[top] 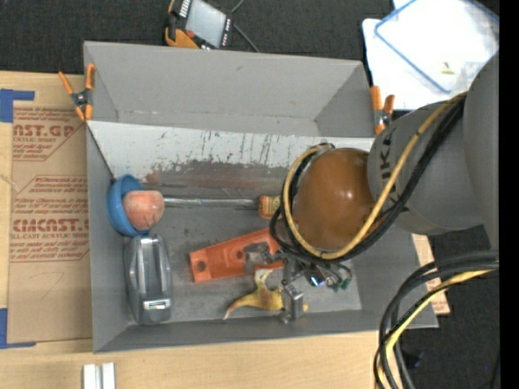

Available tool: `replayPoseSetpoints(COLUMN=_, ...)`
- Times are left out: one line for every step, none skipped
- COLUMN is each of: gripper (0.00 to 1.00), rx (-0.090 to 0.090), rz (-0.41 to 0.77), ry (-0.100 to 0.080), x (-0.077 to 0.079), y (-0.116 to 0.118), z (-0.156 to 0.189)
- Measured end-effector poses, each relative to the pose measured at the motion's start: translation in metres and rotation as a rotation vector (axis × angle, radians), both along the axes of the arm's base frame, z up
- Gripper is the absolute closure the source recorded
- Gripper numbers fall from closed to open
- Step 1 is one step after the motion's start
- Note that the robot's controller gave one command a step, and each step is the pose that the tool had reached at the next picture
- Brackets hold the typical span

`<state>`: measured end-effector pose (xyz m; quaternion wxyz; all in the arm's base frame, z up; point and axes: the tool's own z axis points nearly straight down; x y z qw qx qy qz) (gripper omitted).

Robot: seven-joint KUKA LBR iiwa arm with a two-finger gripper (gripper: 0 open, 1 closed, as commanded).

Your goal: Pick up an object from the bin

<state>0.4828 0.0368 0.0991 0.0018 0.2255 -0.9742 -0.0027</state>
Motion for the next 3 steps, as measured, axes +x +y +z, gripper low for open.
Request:
replayPoseSetpoints(gripper=0.0, rx=-0.004, rz=0.1, ry=-0.033, x=0.0035, y=-0.0103, z=-0.0259)
replayPoseSetpoints(gripper=1.0, rx=-0.001, rz=-0.221, ry=-0.019, x=0.0007, y=-0.0052, z=-0.0263)
replayPoseSetpoints(gripper=1.0, rx=-0.001, rz=-0.221, ry=-0.019, x=0.0007, y=-0.0052, z=-0.0264)
